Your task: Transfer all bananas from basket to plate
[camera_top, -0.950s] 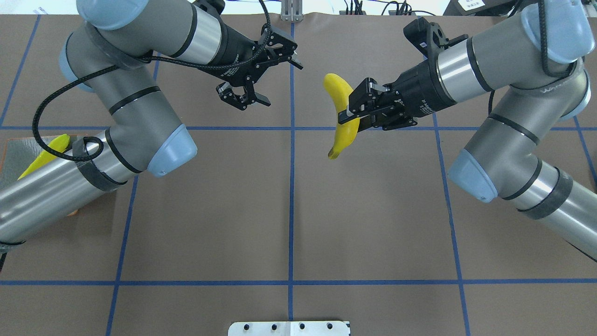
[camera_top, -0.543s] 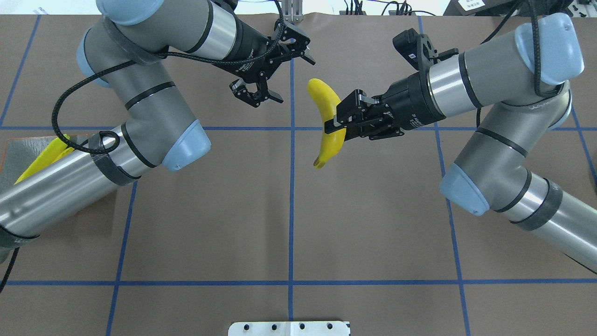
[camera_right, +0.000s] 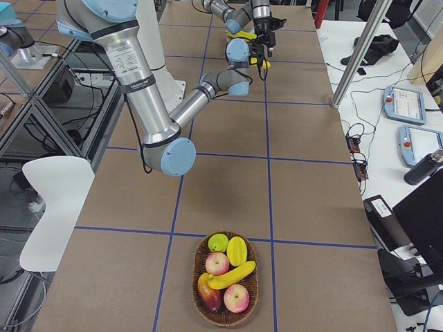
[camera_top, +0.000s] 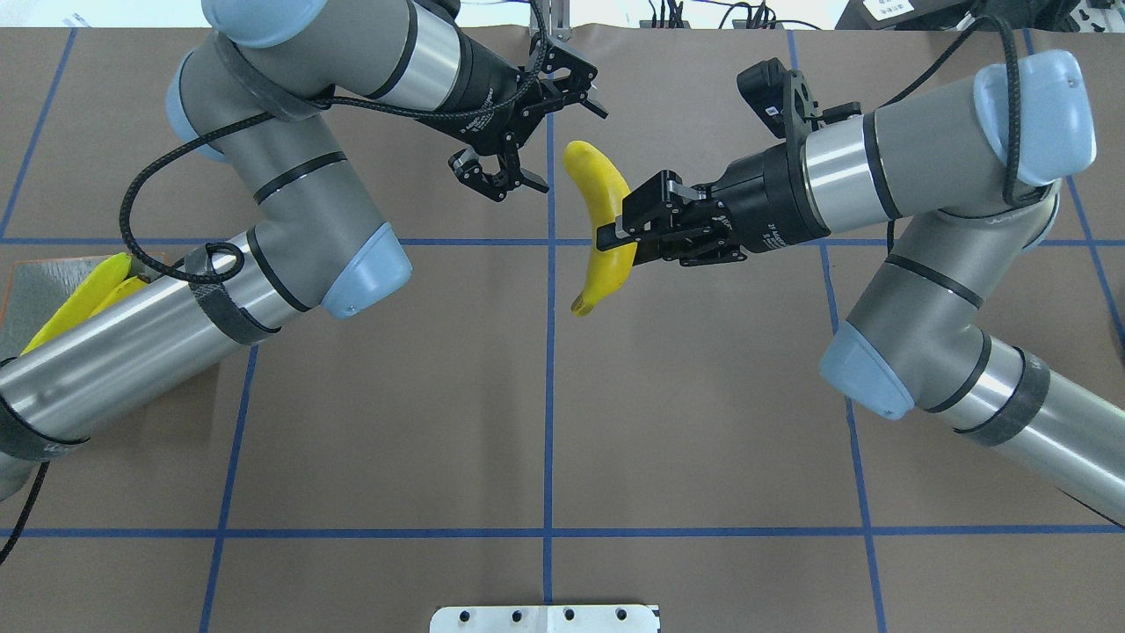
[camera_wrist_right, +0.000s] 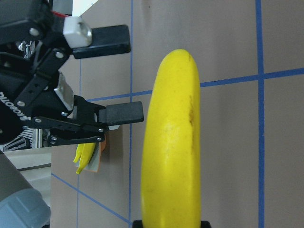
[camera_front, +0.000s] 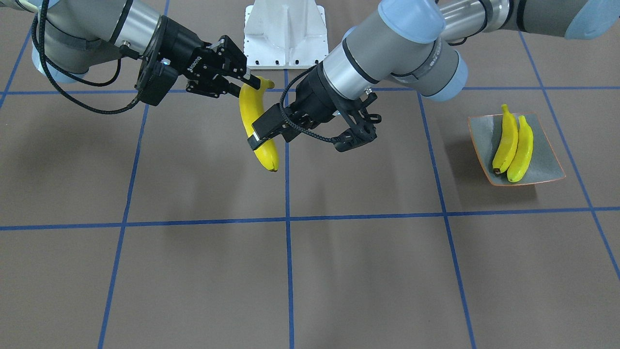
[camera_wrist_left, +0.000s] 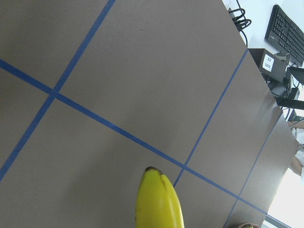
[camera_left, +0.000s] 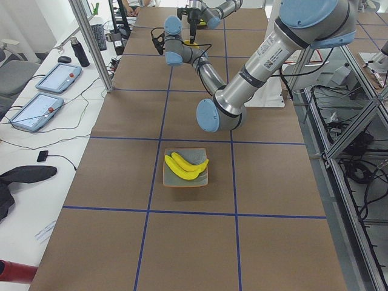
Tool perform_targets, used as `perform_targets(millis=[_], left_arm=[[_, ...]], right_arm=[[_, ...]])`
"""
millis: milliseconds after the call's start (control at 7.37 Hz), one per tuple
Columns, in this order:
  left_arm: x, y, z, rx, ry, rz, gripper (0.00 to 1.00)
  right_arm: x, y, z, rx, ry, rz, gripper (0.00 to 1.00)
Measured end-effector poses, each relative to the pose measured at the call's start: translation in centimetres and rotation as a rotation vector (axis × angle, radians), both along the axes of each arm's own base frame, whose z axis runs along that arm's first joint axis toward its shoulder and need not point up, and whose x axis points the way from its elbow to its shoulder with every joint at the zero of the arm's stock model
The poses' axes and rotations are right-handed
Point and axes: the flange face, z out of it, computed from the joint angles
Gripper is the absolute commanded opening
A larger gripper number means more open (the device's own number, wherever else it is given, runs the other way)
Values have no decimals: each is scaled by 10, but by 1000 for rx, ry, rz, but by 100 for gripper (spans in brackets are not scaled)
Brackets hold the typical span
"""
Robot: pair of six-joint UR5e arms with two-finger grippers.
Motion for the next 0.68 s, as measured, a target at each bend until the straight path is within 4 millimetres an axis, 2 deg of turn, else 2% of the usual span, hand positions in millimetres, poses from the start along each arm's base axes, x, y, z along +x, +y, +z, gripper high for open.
perform_targets(millis=[679], left_arm=[[6, 6, -3, -17, 9, 11, 93]], right_arm=[[-2, 1, -2, 9, -22, 30, 0]])
